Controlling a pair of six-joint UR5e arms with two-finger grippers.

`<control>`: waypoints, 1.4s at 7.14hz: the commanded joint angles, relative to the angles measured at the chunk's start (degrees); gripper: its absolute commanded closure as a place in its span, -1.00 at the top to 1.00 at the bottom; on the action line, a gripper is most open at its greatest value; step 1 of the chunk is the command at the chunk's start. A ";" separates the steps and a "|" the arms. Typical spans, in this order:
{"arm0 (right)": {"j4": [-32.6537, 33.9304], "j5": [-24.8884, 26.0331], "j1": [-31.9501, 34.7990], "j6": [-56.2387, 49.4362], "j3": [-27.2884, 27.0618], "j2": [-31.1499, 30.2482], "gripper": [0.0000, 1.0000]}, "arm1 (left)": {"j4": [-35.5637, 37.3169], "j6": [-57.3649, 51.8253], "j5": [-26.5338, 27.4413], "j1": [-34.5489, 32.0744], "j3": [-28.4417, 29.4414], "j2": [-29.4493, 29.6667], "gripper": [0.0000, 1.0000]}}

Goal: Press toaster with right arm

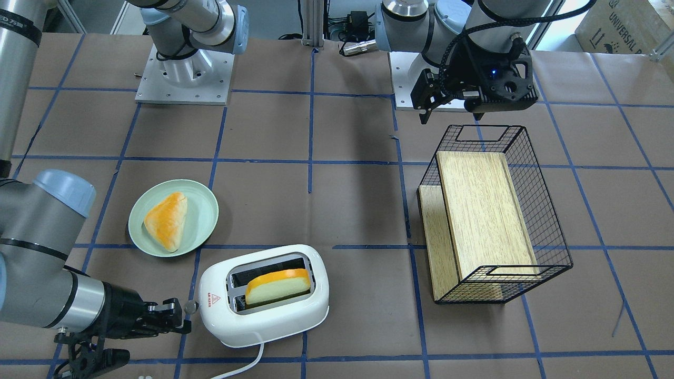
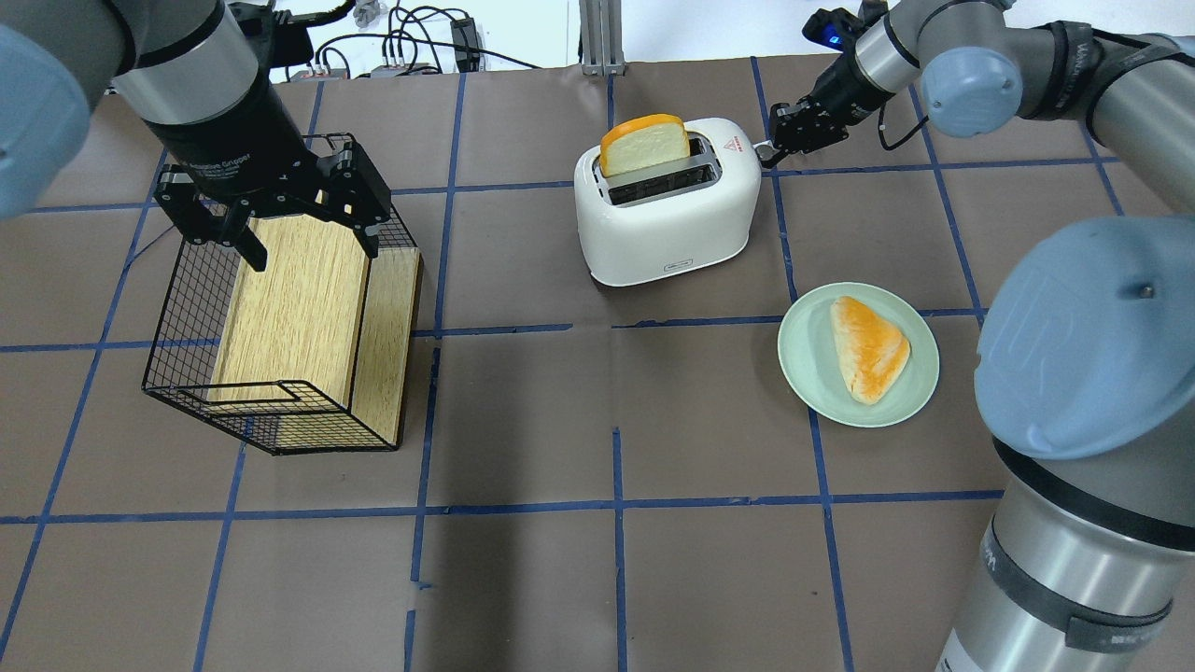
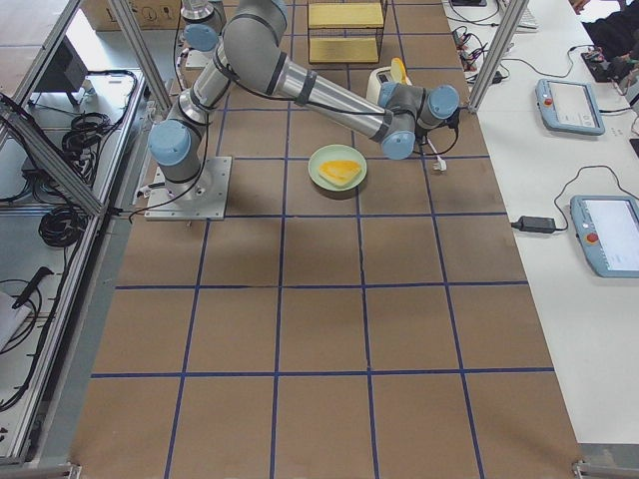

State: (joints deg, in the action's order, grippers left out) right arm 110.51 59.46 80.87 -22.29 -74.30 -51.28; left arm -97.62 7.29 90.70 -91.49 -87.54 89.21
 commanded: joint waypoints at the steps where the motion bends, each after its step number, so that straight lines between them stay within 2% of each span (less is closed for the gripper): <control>1: -0.46 15.47 1.73 0.93 6.31 -3.71 0.91 | 0.06 0.00 0.00 0.00 0.00 0.00 1.00; 2: -8.47 27.86 6.01 1.54 10.37 -6.26 1.00 | 0.06 0.00 0.00 0.00 0.00 0.00 1.00; 3: -11.69 35.12 7.79 1.55 13.54 -7.33 1.00 | -0.03 0.00 0.00 0.00 0.00 0.00 1.00; 5: -13.20 32.92 8.07 1.90 13.05 -11.62 1.00 | -0.03 0.00 0.00 0.00 0.00 0.00 1.00; 6: -22.26 32.73 7.73 1.90 11.91 -16.17 1.00 | 0.06 0.00 0.00 0.00 0.00 0.00 1.00; 7: -27.92 32.73 7.46 2.85 10.68 -20.40 0.99 | 0.06 0.00 0.00 0.00 0.00 0.00 1.00; 8: -29.98 30.47 7.63 6.17 7.45 -24.70 0.99 | 0.06 0.00 0.00 0.00 0.00 0.00 1.00; 10: -29.56 30.35 7.81 8.47 -5.35 -35.77 1.00 | -0.03 0.00 0.00 0.00 0.00 0.00 1.00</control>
State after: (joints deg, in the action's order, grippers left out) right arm 81.16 89.81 88.69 -15.66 -72.32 -80.57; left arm -97.61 7.29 90.70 -91.49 -87.54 89.20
